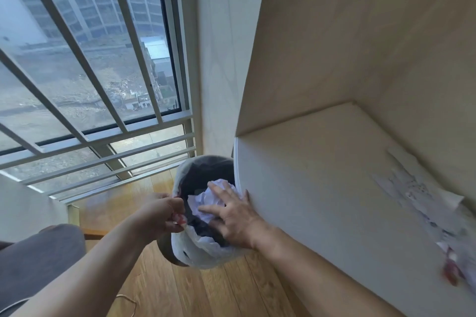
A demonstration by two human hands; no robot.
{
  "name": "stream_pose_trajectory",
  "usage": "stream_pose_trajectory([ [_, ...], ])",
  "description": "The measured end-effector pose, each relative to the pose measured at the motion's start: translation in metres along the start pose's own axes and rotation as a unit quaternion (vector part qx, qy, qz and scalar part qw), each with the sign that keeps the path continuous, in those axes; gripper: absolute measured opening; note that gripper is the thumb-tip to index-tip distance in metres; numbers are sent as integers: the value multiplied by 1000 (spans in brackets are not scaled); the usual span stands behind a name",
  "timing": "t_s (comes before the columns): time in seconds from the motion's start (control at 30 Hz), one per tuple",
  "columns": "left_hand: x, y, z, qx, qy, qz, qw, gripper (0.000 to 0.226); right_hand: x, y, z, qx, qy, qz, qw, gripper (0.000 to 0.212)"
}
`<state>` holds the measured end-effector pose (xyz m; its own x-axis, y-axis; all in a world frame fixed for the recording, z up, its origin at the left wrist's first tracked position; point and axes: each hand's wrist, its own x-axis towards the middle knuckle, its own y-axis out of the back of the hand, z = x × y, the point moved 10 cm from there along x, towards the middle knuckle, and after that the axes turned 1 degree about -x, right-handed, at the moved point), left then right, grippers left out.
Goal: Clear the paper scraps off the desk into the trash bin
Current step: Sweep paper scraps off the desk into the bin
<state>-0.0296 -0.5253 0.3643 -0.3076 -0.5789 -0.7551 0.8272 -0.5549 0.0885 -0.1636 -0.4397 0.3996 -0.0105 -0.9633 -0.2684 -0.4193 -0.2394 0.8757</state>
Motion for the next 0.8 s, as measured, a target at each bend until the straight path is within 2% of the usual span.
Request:
stream_pose_trajectory([
  [0.1,-1,11,-3,-2,-8,5,1000,8,-9,-3,-7,107,-5,-30,994,48],
  [0.23,-7,26,-10,-12,-5,8,1000,9,-20,-8,-9,274,-44,-51,959,60],
  [0.37,-24,49,-14,-18,-5,12,1000,6,-21,-3,2,268,-112,8,957,58],
  [0.6,-57,118,-8,-28,-8,46,999,5,-18,6,7,216,-204,39,954,56],
  [0.73,-78,157,15,-52,-49,52,996,7,-10,30,-10,252,-233,92,935,53],
  [0.8,-91,167,29,-60,-67,35,995,8,-10,48,-17,285,-247,129,917,43],
])
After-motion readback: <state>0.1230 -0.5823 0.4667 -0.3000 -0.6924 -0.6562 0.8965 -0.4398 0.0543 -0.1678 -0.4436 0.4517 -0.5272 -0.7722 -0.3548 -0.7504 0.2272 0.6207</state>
